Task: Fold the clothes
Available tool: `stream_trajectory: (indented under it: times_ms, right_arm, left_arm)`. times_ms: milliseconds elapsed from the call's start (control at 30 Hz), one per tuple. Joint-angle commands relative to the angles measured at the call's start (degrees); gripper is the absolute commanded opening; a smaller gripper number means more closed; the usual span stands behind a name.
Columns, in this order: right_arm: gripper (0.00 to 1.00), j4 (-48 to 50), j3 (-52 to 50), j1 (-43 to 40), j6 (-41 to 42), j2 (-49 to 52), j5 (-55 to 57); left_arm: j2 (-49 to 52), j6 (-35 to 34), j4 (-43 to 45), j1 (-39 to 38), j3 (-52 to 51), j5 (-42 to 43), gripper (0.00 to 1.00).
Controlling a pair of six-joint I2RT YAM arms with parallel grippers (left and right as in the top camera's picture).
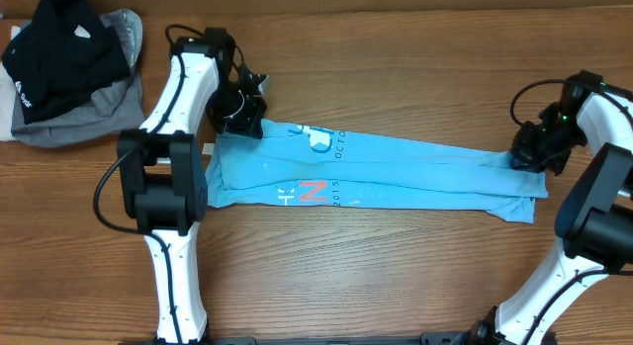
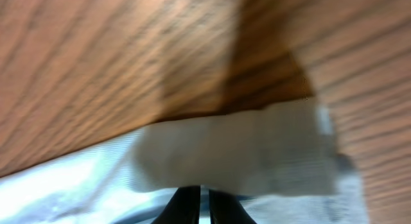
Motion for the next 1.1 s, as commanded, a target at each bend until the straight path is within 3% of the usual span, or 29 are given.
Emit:
stream_trajectory:
  times_ms: [0,100,533,867,1000,1067]
  right_arm:
    - [0.09,0.22,-1.03,-1.51,1.11,0.13,1.42]
    - [0.04,1.29,-1.86,-1.92,1.11,0.59,1.44]
    - [0.04,9.16,-7.1,-1.95,5.77,0.72,4.09]
    - [0.04,-1.66,6.6,-1.92,6.45,0.7,4.44]
    - [0.19,-8.66,14.86,-2.32,6.34,0.7,4.46]
    - [0.5,-11.28,17.75,-2.75,6.34,0.7,4.44]
  left_arm:
    - [5.27,0.66,0.46,0.76,-0.92,0.66,0.04]
    - [8.07,0.33,1.31,1.97,-0.92,-0.28,0.04]
    - [8.39,-5.22,3.21,10.19,-0.83,-12.11,0.04]
    - [8.28,-5.18,-2.62,13.07,10.1,-12.44,0.04]
    - [8.28,-5.18,-7.41,12.41,16.98,-11.98,0.09]
    - [8.28,-5.18,-9.22,12.07,19.65,-12.0,0.2]
